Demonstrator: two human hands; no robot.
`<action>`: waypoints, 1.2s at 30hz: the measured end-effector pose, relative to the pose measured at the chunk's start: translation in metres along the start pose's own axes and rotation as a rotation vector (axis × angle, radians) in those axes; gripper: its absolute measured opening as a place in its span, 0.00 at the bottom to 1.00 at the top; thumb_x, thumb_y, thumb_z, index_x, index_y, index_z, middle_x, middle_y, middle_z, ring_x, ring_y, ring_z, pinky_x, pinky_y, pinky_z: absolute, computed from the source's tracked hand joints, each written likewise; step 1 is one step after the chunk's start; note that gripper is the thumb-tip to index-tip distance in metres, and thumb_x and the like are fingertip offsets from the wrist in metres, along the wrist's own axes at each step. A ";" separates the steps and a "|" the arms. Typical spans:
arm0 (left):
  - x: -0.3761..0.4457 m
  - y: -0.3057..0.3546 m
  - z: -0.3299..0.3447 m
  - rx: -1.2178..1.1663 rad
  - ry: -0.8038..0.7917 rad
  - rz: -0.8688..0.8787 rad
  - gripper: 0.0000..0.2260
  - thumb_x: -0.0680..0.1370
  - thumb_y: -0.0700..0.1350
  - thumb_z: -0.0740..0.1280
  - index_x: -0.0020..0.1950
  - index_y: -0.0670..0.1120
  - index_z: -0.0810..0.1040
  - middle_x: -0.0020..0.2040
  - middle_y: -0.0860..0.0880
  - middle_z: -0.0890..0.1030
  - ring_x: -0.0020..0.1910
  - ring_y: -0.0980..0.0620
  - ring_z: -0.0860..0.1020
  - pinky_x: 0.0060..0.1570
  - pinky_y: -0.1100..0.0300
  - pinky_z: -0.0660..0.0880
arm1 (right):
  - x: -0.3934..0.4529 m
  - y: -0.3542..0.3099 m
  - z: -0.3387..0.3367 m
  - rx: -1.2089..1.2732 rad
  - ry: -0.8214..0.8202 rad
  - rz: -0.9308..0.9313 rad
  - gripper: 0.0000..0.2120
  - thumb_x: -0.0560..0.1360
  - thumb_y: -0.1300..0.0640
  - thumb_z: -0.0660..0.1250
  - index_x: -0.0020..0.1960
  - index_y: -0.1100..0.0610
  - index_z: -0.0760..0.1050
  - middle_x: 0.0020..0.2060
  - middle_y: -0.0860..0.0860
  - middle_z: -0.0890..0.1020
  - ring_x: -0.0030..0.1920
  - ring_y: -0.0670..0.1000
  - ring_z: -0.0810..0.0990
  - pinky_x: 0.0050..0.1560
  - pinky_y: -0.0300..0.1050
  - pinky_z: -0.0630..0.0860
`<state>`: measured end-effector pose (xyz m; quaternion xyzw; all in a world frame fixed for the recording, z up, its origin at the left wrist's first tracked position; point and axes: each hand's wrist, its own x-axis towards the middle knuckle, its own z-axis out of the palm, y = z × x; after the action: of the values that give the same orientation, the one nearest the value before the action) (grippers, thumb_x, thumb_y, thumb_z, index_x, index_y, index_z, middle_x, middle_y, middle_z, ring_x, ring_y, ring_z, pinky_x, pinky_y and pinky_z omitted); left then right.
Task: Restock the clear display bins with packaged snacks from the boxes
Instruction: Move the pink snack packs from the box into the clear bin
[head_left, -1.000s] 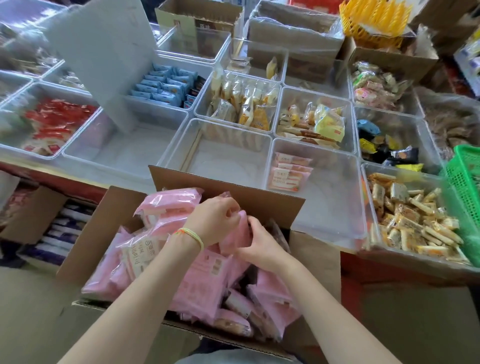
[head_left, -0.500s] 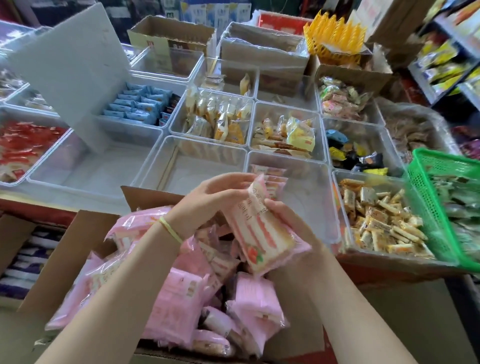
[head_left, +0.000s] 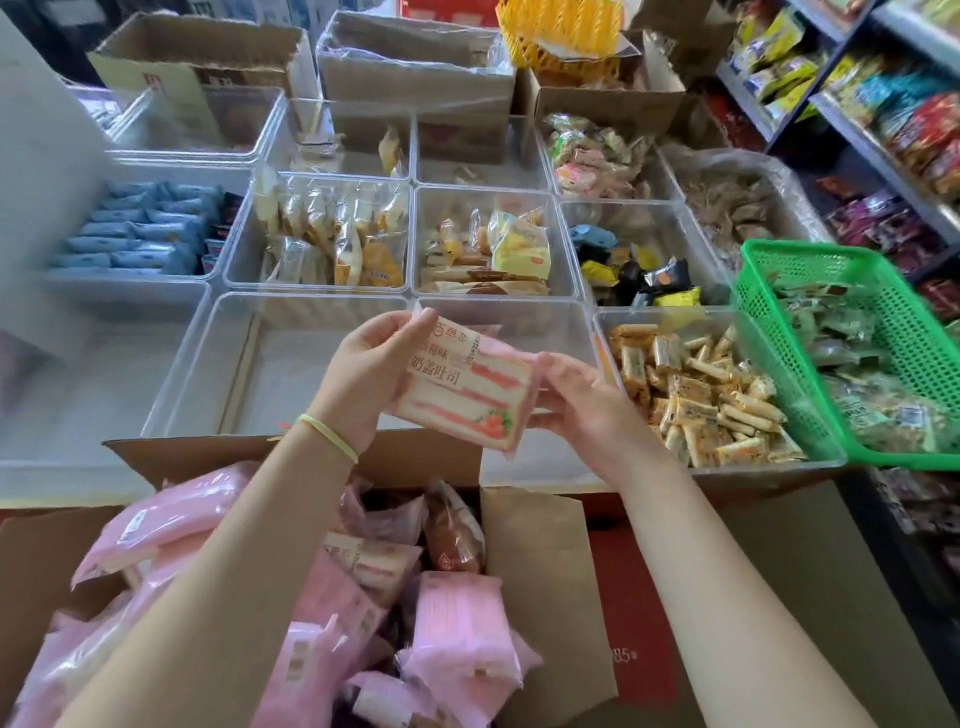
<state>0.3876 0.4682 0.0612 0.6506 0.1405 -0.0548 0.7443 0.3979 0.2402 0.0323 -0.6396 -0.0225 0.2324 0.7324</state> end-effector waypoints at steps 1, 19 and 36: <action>0.008 -0.002 0.003 -0.010 0.008 -0.003 0.15 0.73 0.56 0.71 0.50 0.45 0.82 0.44 0.46 0.83 0.42 0.49 0.82 0.43 0.51 0.80 | 0.006 -0.001 -0.004 -0.078 0.096 -0.038 0.16 0.79 0.45 0.65 0.57 0.55 0.83 0.48 0.57 0.84 0.49 0.54 0.81 0.48 0.49 0.78; 0.156 -0.095 -0.002 1.610 0.075 0.010 0.09 0.74 0.43 0.66 0.51 0.50 0.84 0.49 0.48 0.81 0.49 0.44 0.81 0.42 0.58 0.73 | 0.151 0.111 -0.041 -0.501 0.457 0.173 0.06 0.77 0.63 0.69 0.42 0.55 0.79 0.37 0.55 0.83 0.30 0.52 0.80 0.39 0.52 0.84; 0.100 -0.065 0.006 1.303 0.075 0.234 0.10 0.79 0.50 0.62 0.49 0.50 0.83 0.46 0.51 0.77 0.45 0.49 0.75 0.44 0.58 0.71 | 0.092 0.095 -0.018 -0.398 0.311 0.132 0.13 0.79 0.62 0.64 0.62 0.54 0.75 0.48 0.52 0.83 0.38 0.49 0.83 0.37 0.41 0.79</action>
<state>0.4665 0.4624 -0.0280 0.9801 0.0328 -0.0247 0.1940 0.4564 0.2644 -0.0850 -0.7992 0.0868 0.1695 0.5700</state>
